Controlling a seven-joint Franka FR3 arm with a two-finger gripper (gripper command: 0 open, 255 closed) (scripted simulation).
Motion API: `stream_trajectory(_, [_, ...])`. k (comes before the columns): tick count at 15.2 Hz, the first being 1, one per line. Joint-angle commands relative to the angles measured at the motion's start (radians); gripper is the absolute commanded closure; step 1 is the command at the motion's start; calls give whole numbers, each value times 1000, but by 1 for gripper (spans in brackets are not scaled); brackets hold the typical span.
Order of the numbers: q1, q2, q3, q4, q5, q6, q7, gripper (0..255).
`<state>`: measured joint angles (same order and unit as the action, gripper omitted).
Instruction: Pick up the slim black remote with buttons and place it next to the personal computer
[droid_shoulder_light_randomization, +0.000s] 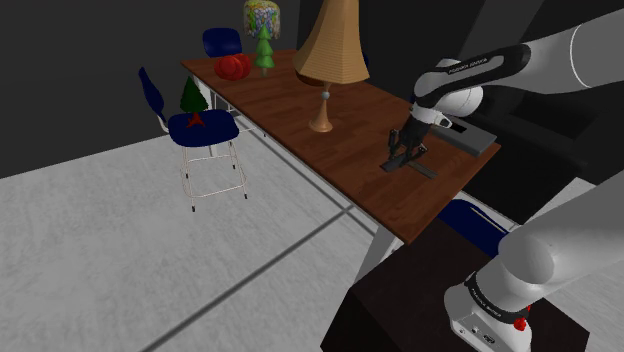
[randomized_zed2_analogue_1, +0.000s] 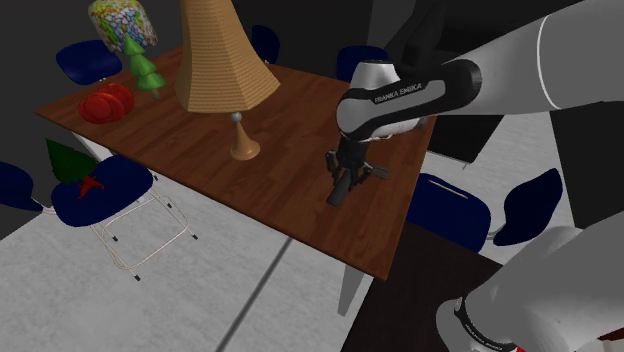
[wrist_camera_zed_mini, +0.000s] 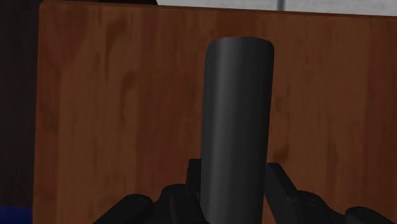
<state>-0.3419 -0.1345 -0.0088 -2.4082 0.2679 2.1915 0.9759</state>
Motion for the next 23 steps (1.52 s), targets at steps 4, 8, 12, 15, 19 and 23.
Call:
stream_trajectory(4, [-64,38,-76,49,-29,-36,-118,255])
stream_trajectory(8, [-112,86,-131,109,-46,-68,-208,255])
stream_trajectory(12, [-160,148,-182,187,-54,-103,-297,255])
stream_trajectory(15, [-196,203,-215,258,-54,-132,-363,255])
stream_trajectory(19, [-246,287,-253,368,-47,-176,-447,255])
stream_trajectory(23, [-300,383,-283,498,-33,-229,-527,255])
